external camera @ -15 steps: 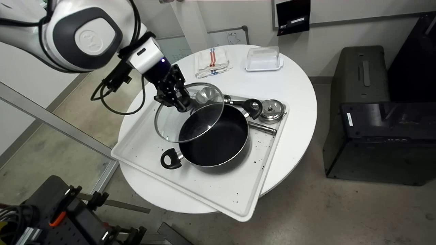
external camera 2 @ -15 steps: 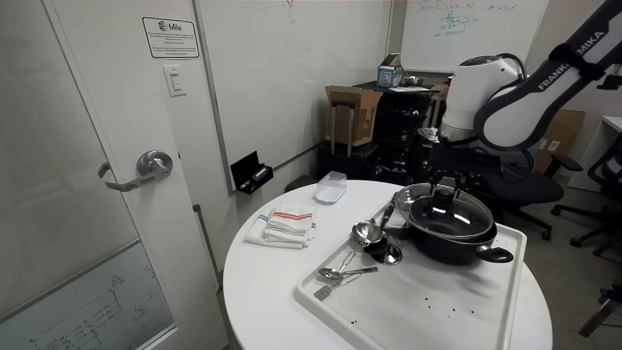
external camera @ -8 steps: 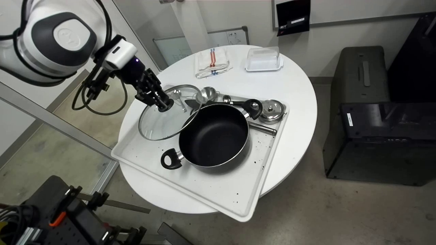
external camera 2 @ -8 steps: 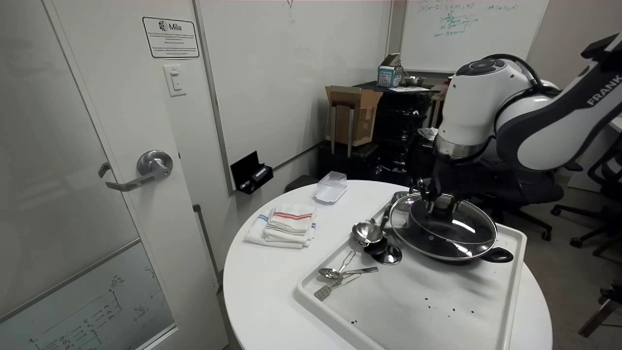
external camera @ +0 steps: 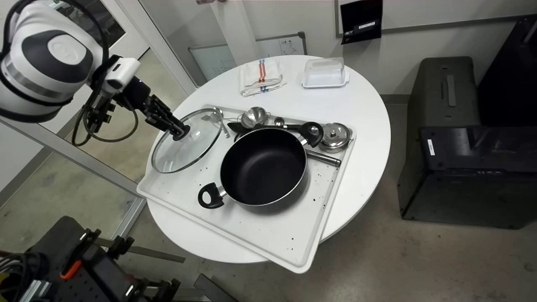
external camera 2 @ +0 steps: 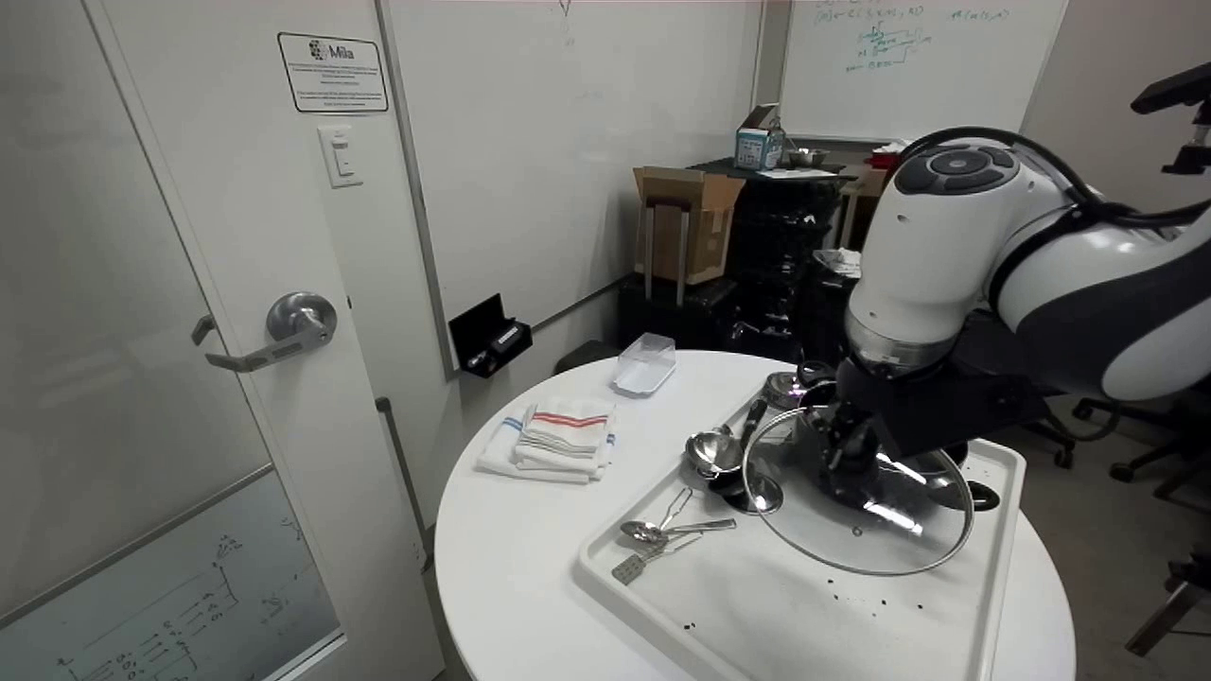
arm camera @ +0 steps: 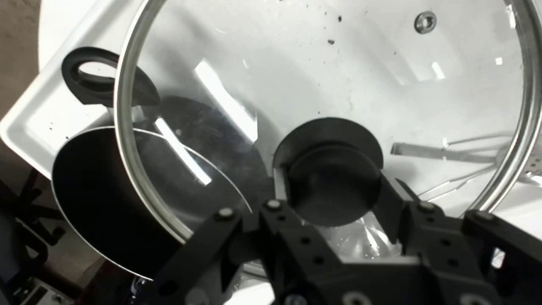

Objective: Remove the glass lid from the black pot and put it on the tray

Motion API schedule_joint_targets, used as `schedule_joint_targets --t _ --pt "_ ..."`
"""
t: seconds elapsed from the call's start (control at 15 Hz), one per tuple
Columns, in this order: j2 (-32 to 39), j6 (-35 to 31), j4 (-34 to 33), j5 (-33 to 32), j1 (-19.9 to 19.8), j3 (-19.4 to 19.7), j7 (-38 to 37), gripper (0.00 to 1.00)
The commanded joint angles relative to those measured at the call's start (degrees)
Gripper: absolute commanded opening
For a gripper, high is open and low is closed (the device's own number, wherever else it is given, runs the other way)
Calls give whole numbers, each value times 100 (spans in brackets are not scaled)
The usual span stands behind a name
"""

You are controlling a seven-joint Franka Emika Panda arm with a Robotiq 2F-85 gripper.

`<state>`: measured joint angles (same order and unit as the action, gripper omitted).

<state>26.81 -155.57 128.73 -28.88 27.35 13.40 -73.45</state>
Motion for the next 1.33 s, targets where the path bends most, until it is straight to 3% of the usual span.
schedule_joint_targets --t 0.0,0.33,0.67,1.27 --pt "-66 -270 213 -237 -7 -228 93 25" --pt "177 -751 404 -17 -155 -566 575 25" --pt "634 -1357 371 203 -213 -501 1236 25" --pt "1579 -1769 -178 1453 -599 -553 3309 25"
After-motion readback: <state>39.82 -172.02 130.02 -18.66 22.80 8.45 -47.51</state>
